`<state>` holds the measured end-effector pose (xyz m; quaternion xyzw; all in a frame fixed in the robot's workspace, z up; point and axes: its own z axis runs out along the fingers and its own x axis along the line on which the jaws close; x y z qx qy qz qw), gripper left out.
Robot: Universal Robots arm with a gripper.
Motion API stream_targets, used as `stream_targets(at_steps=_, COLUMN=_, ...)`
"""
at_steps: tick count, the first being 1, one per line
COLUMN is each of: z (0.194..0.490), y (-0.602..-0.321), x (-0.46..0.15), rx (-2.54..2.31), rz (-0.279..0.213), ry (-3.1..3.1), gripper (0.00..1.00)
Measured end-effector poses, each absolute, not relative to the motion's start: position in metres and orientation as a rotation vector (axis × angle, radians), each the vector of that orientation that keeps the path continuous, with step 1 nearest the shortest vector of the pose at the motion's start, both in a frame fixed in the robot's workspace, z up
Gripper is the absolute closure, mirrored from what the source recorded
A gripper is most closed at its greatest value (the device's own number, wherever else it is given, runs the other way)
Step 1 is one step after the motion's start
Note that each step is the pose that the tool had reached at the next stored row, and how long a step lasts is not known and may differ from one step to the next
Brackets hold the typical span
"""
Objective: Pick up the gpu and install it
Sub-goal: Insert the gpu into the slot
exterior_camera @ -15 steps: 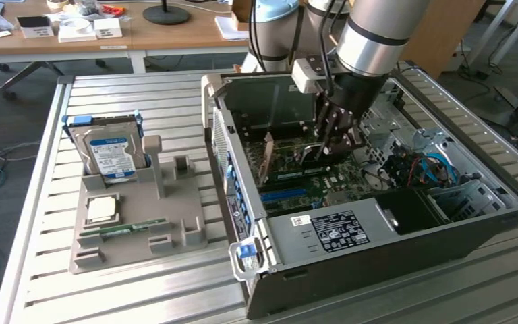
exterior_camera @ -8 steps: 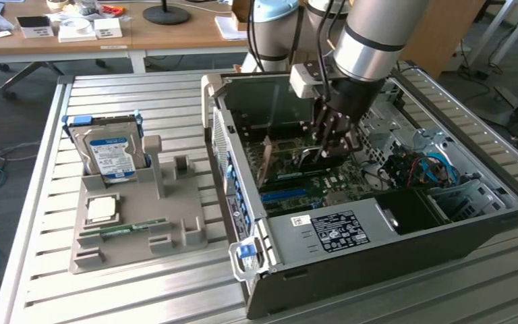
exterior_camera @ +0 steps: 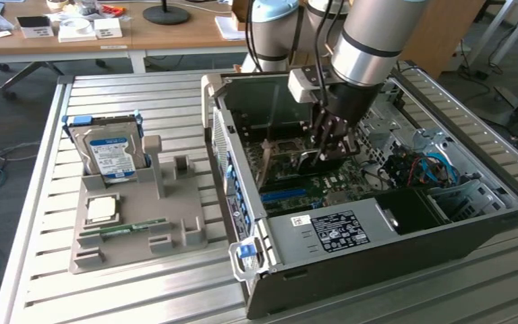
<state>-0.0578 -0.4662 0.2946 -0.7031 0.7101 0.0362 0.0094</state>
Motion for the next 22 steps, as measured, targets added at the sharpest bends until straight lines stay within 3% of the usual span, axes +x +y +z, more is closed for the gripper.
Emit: stream_targets(at_steps=22, z=0.282, y=-0.467, x=-0.060, rx=-2.196, rz=0.113, ry=2.218, gripper=0.73)
